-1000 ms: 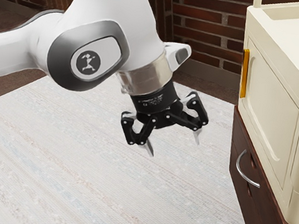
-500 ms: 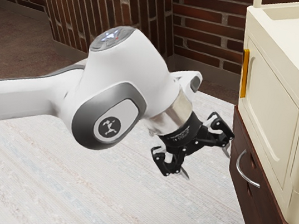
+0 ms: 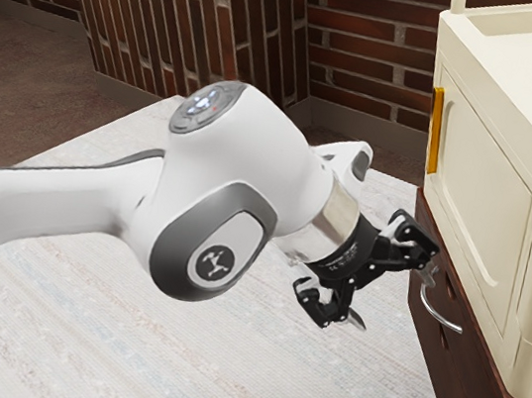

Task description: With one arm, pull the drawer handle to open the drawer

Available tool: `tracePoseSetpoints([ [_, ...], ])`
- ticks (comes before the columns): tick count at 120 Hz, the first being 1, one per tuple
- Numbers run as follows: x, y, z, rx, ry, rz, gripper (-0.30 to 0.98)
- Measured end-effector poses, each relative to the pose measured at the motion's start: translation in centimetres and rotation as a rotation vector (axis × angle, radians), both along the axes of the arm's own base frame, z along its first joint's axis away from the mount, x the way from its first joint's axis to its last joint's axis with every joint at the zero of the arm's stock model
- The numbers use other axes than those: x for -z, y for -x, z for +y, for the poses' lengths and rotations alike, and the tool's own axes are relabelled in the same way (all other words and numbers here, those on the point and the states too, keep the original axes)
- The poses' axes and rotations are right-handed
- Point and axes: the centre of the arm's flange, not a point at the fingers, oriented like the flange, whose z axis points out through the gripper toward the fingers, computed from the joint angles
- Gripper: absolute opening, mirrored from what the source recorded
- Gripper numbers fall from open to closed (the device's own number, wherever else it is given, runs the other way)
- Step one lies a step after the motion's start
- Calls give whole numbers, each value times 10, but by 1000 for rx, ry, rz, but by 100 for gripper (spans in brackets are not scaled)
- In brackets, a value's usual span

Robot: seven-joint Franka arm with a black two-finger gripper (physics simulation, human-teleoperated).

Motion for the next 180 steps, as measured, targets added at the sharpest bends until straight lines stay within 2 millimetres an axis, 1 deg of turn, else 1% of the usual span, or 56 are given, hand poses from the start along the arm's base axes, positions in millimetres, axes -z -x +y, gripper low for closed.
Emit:
tracePoseSetpoints([
  [22, 12, -2, 2, -3, -7, 8, 69],
  [42, 25, -7, 4, -11, -19, 22, 69],
  [66, 32, -10, 1, -12, -16, 28, 68],
  [103, 29, -7, 6, -13, -20, 51, 53],
  [118, 24, -1, 13, -14, -19, 70, 50],
  [140, 33, 12, 31, -28, -21, 110, 49],
  [180, 31, 41, 50, -26, -5, 123, 48],
])
